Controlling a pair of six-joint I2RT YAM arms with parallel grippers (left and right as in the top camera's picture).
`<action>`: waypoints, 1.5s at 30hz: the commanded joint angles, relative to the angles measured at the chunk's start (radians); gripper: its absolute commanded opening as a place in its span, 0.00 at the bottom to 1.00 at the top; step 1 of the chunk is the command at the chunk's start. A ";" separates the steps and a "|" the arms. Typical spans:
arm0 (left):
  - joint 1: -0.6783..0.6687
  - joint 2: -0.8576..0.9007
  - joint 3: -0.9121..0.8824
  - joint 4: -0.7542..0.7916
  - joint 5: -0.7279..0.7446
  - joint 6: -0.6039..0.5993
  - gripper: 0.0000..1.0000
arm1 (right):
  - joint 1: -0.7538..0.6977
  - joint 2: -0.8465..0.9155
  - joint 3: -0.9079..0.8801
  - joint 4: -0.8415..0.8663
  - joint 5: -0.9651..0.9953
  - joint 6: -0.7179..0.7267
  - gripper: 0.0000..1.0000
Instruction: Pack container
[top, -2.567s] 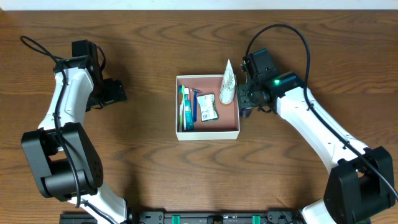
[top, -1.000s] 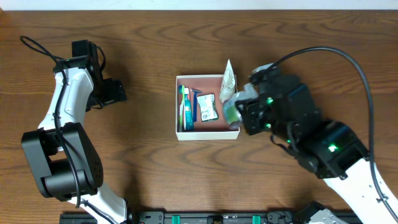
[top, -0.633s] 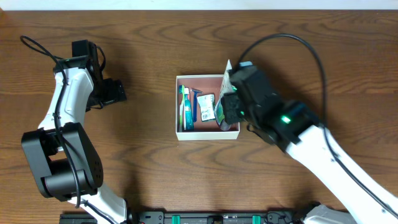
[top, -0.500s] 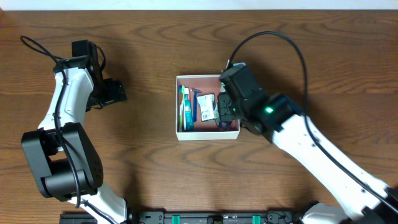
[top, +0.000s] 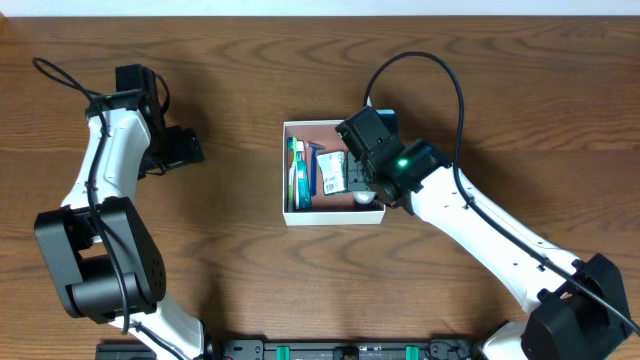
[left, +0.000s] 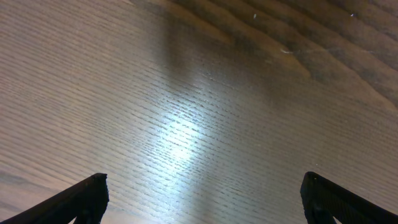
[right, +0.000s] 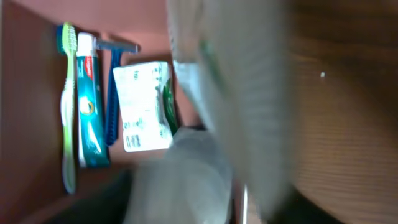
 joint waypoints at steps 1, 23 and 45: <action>0.003 -0.027 0.005 -0.004 -0.012 -0.009 0.98 | 0.006 -0.034 0.026 0.008 0.023 0.002 0.81; 0.003 -0.027 0.005 -0.004 -0.012 -0.009 0.98 | 0.005 -0.657 0.026 -0.013 0.115 -0.419 0.99; 0.003 -0.027 0.005 -0.004 -0.012 -0.009 0.98 | -0.373 -0.814 -0.108 0.051 0.091 -0.448 0.99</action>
